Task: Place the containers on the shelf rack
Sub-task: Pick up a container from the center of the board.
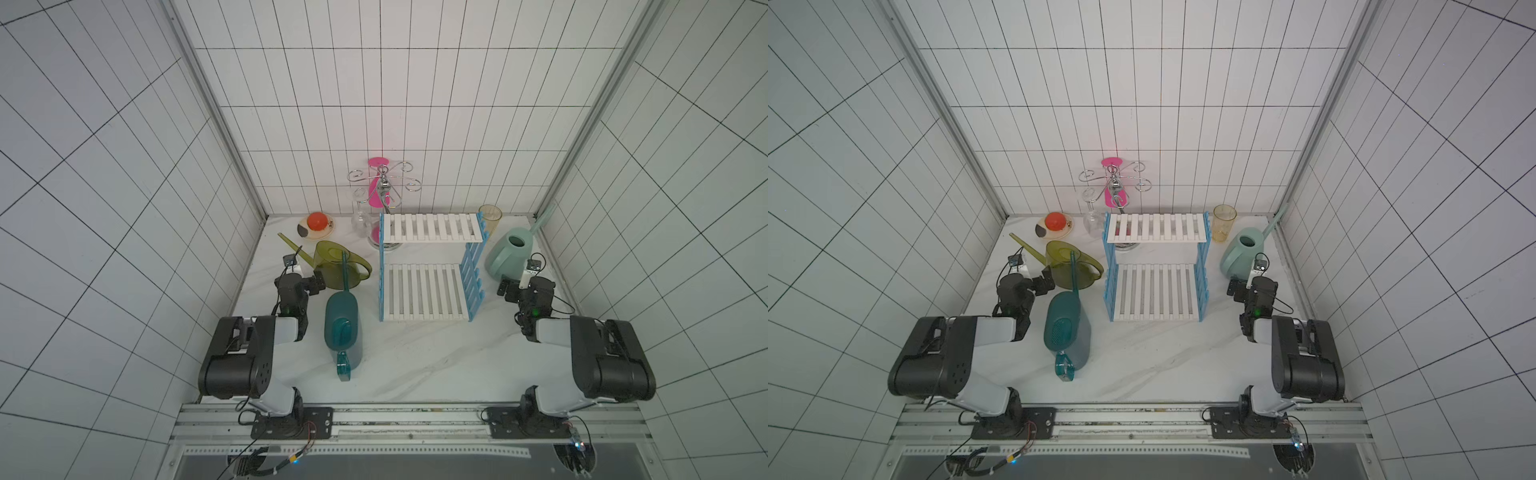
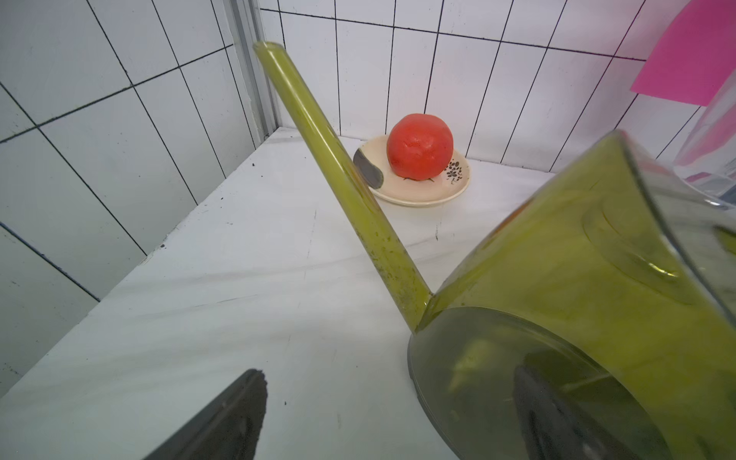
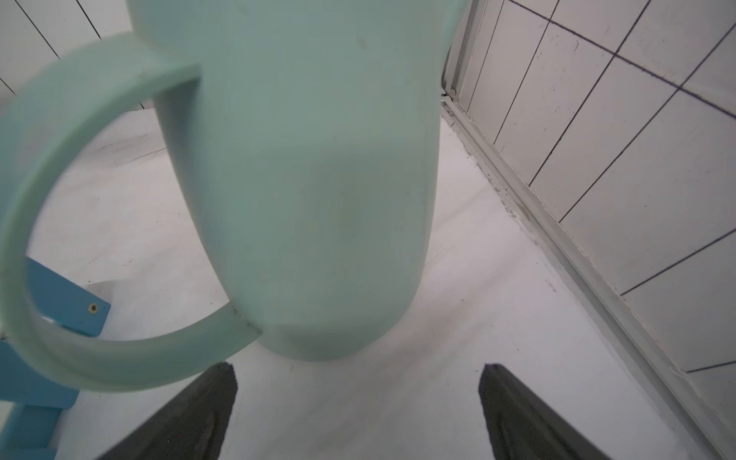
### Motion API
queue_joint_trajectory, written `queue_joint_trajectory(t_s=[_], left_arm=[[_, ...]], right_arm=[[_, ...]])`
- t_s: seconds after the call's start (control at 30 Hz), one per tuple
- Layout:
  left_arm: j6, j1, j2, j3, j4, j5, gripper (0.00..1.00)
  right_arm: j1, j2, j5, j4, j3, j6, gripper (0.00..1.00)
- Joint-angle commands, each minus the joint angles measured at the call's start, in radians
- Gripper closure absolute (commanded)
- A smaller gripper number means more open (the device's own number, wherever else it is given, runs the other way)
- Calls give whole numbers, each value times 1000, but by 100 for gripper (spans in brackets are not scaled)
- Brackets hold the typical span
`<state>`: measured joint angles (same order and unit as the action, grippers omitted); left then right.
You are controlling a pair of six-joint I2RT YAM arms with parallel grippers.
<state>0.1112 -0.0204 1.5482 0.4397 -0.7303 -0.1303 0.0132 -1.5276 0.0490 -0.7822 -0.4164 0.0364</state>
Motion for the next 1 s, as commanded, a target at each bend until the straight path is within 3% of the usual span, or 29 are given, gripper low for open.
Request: queue_joint_trajectory(t_s=[0.0,0.4,0.5,0.63,0.77,0.83,0.97], left_arm=[[-13,5,10,19,-19,0,2],[-11,3,8,15,-23,-2,2],[10,13,-52,20,25,-75,2],[8,42,-223,25,173,-182,2],[102,68,-397,155,551,-266,2],[155,78,-457,236,717,-262,2],[137,115,-543,317,857,-263,2]], right_arm=[[4,-9,0,-15,-18,-4,1],[4,-8,0,-17,-17,-3,1],[4,25,28,-14,-9,6,1],[4,209,100,207,-43,49,1],[3,385,76,560,-169,190,1],[3,434,21,624,-194,245,1],[-3,426,15,866,-327,351,1]])
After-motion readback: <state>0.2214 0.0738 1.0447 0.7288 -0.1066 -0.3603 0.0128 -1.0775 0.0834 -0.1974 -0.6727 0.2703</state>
